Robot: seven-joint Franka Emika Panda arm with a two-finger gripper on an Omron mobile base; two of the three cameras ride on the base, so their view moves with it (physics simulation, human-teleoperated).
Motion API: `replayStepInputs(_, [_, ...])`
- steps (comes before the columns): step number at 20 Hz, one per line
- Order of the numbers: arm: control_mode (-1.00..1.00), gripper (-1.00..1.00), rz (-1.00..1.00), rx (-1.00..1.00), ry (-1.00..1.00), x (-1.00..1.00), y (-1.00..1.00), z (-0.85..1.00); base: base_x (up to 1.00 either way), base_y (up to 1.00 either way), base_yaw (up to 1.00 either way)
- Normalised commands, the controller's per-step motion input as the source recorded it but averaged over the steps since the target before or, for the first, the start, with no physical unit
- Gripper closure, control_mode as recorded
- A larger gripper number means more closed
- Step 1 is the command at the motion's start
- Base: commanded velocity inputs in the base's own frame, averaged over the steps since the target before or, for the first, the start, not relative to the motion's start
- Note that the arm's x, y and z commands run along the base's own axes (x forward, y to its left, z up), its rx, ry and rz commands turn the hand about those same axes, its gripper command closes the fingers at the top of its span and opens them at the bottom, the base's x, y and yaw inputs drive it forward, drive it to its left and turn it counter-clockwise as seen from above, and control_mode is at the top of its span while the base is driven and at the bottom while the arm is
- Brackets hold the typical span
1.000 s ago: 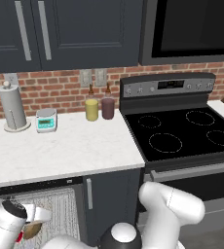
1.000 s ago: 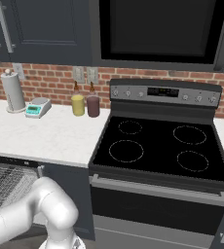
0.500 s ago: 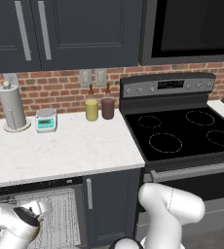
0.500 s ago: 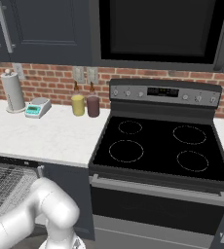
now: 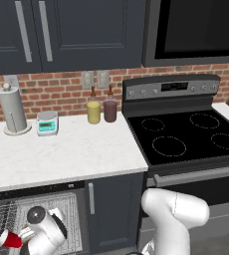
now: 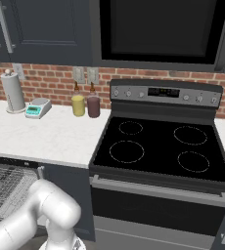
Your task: Pick up the cup and bowl from the counter, place them in the dishwasher, and close the dishwasher door.
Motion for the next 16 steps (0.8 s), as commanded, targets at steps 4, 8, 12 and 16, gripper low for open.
replayStepInputs(4, [-1.0, 1.0, -0.14, 0.33, 0.18, 0.42, -0.17, -0.43, 0.0, 0.0, 0.0])
replayStepInputs(8, [-1.0, 1.0, -0.22, 0.22, 0.29, 0.57, 0.0, -0.27, 0.0, 0.0, 0.0])
replayStepInputs(12, [-1.0, 1.0, -0.18, 0.05, 0.35, 0.65, 0.07, -0.23, 0.0, 0.0, 0.0])
replayStepInputs(16, [-1.0, 1.0, -0.15, -0.03, 0.22, 0.42, 0.37, -0.38, 0.0, 0.0, 0.0])
